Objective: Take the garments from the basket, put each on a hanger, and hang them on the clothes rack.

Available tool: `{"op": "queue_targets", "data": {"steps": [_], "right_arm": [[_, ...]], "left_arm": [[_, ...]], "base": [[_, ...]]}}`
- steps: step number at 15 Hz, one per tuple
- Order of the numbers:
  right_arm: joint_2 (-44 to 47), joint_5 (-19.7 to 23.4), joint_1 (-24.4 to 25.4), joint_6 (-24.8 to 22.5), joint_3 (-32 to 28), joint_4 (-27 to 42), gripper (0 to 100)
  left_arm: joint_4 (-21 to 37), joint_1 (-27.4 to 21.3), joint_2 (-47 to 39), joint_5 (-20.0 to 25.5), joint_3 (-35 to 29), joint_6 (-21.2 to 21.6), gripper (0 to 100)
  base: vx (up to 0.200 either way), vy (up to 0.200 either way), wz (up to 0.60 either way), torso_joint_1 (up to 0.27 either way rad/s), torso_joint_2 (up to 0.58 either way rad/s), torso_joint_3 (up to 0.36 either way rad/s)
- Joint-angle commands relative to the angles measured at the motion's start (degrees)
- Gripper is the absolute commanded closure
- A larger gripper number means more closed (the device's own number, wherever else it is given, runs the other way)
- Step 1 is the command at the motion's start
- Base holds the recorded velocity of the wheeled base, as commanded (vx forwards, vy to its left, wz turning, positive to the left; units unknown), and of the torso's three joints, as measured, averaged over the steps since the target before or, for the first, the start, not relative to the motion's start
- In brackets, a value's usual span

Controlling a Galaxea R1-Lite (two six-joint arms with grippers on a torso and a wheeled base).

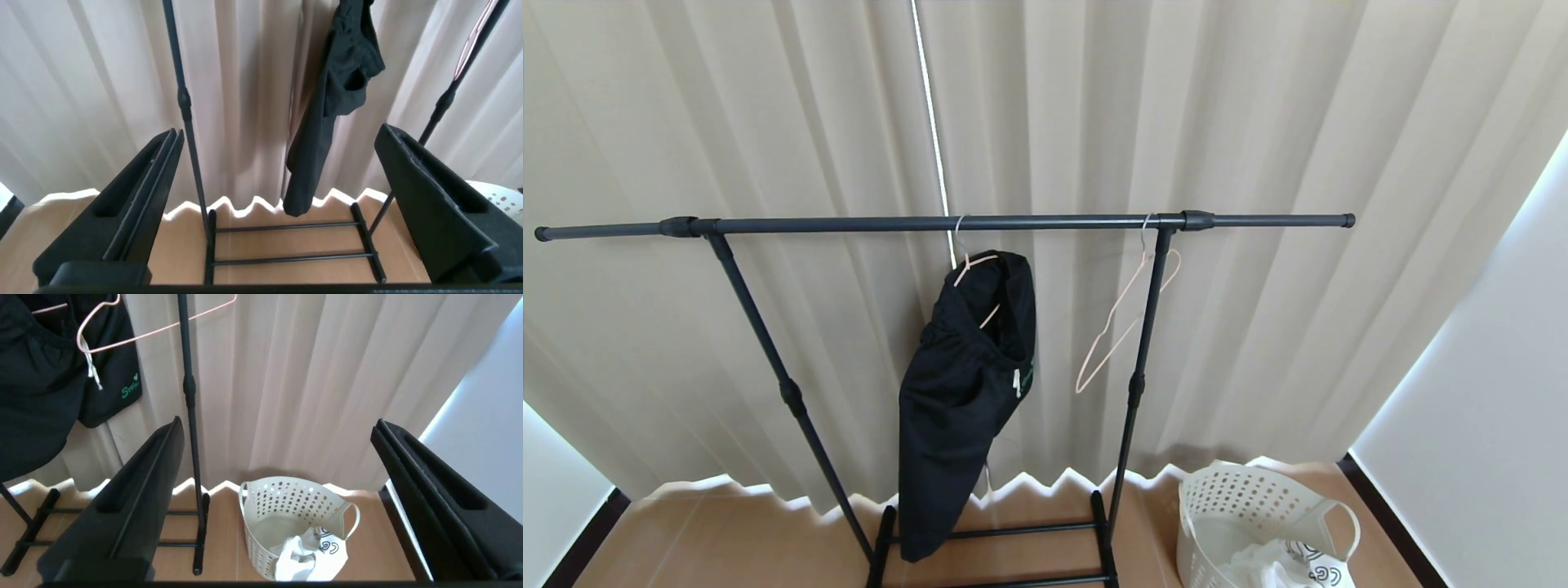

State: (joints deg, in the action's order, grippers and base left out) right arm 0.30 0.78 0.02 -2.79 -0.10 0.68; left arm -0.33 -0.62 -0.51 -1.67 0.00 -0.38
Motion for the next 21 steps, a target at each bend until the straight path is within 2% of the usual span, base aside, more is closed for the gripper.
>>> {"op": "queue_targets", "data": {"steps": [1, 2, 7, 10, 21], "right_arm": [[-0.2, 0.1, 0.1, 0.0, -0.1, 0.0, 0], [-0.2, 1.7, 0.1, 0.0, -0.3, 0.3, 0], [-0.2, 1.9, 0.1, 0.2, -0.3, 0.0, 0], [-0.2, 1.9, 0.1, 0.2, -0.3, 0.0, 0], [-0.3, 1.8, 0.1, 0.7, -0.3, 0.0, 0]], "left_arm": [[0.0, 0.0, -0.3, 0.0, 0.0, -0.1, 0], [0.0, 0.0, -0.2, 0.0, 0.0, -0.1, 0], [0.0, 0.0, -0.2, 0.2, 0.0, 0.4, 0], [0.1, -0.1, -0.2, 2.2, 0.0, 0.3, 0], [0.2, 0.0, -0.1, 2.3, 0.0, 0.2, 0]], "base": [[0.000, 0.000, 0.00, 0.000, 0.00, 0.000], [0.000, 0.000, 0.00, 0.000, 0.00, 0.000], [0.000, 0.000, 0.00, -0.107, 0.23, 0.128], [0.000, 0.000, 0.00, -0.145, 0.33, 0.173], [0.000, 0.000, 0.00, -0.153, 0.34, 0.187]]}}
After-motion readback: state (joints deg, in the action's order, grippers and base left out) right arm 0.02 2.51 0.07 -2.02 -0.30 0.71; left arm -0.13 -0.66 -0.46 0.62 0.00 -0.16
